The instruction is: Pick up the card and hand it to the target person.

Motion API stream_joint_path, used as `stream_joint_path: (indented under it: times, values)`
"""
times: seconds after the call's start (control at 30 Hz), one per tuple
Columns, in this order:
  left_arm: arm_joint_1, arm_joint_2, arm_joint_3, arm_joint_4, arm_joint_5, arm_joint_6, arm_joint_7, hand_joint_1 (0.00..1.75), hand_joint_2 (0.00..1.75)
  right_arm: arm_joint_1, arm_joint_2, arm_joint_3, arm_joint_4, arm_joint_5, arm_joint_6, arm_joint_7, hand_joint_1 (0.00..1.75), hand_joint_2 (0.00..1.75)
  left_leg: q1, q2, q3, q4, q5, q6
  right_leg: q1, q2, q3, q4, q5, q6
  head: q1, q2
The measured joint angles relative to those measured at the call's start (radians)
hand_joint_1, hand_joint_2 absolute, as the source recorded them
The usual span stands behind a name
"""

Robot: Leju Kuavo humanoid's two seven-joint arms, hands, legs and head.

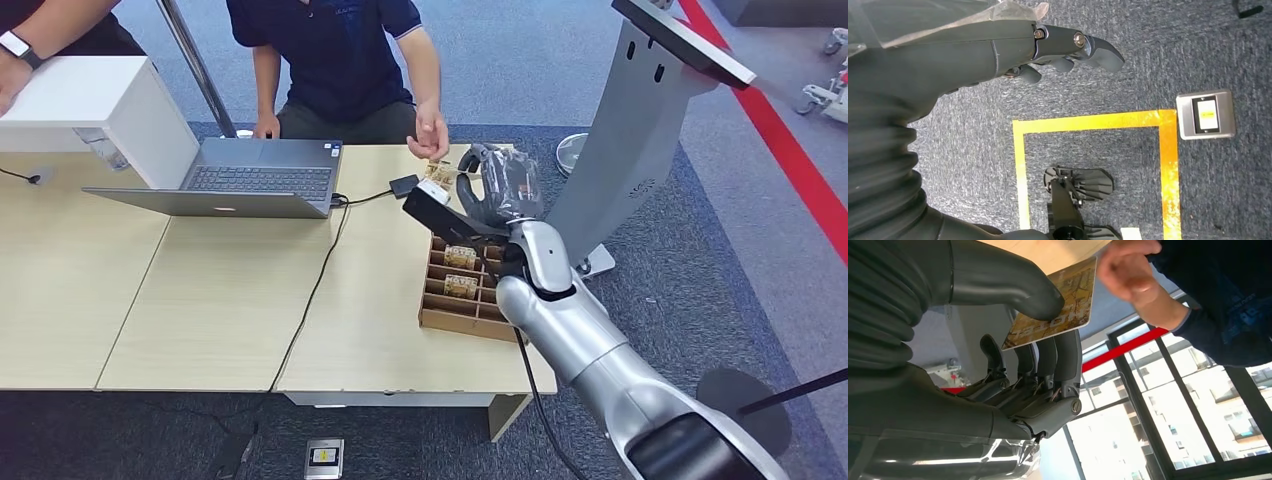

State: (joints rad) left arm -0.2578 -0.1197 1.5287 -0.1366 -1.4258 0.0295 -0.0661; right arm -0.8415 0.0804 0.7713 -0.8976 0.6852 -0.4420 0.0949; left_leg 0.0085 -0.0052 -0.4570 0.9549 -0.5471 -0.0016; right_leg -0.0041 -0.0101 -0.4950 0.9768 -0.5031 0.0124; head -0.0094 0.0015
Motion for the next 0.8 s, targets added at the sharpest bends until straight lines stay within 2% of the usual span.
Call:
stream_joint_path:
  times: [0.13,0.4,0.53,0.8]
  values:
    - [-0.008,-0.007,-0.005,0.0,-0.013,-0.002,0.01,0.0,1.75,-0.064,0.04,0.007,0.131,0.028,-0.002,0.005,1.27,1.75,0.0,0.0,-0.001,0.0,0.0,0.0,0.0,0.0,-0.001,0.0,0.0,0.0,0.0,0.0]
    - [-0.009,-0.018,-0.015,0.0,-0.025,-0.003,0.02,0.0,1.75,-0.131,0.108,0.042,0.302,0.113,0.016,0.055,1.27,1.75,0.0,0.0,-0.002,0.0,0.0,0.0,0.0,0.0,-0.003,0.0,0.0,0.0,0.0,0.0]
    - [-0.009,-0.02,-0.017,0.0,-0.028,-0.005,0.02,0.0,1.75,-0.151,0.131,0.058,0.351,0.133,0.029,0.068,0.0,1.75,0.0,0.0,-0.002,0.0,0.0,0.0,0.0,0.0,-0.003,0.0,0.0,0.0,0.0,0.0]
    - [-0.009,-0.021,-0.022,0.0,-0.036,-0.02,0.006,0.0,1.75,-0.177,0.164,0.086,0.411,0.146,0.04,0.068,0.0,1.75,0.0,0.0,-0.003,0.0,0.0,0.0,0.0,0.0,-0.003,0.0,0.0,0.0,0.0,0.0]
